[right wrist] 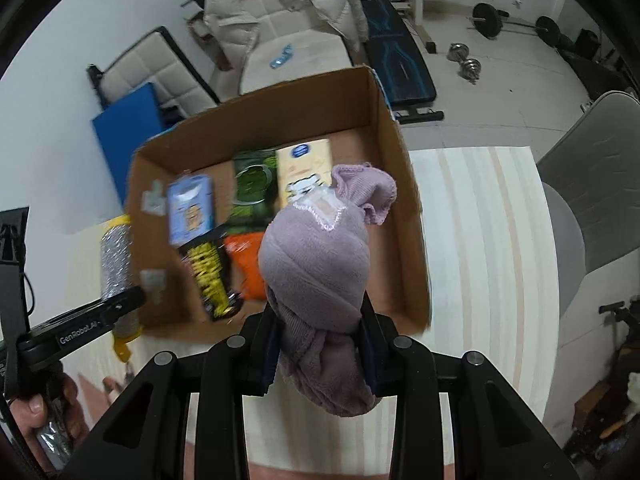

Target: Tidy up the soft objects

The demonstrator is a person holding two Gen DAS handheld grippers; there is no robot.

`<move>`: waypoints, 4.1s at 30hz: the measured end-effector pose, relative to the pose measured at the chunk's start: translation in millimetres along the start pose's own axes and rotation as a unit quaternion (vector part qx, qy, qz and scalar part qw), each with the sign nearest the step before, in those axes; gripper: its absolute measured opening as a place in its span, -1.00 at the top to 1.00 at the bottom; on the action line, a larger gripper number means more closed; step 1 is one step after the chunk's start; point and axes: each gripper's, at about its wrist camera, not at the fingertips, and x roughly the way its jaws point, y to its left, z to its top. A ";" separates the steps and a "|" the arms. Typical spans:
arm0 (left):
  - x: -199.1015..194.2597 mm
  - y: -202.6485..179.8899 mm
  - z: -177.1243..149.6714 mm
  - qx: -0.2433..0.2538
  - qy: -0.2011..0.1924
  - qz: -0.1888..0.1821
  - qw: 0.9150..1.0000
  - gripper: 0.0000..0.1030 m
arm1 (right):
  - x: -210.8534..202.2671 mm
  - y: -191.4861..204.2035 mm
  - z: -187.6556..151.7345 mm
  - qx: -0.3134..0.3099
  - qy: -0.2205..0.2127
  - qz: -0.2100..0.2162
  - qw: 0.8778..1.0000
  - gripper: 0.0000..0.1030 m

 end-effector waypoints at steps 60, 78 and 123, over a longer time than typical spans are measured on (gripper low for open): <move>-103.8 -49.3 -113.0 0.054 -0.168 0.032 0.984 -0.97 | -44.6 5.2 -66.4 -0.040 -0.068 -0.052 0.996 -1.00; -215.4 -47.3 -242.6 0.042 -0.232 0.028 0.971 -0.97 | -201.8 18.4 -195.2 -0.089 -0.163 -0.016 0.982 -1.00; -287.4 -49.9 -292.1 0.015 -0.307 0.039 0.951 -0.97 | -329.6 15.3 -247.8 -0.105 -0.265 -0.018 0.958 -1.00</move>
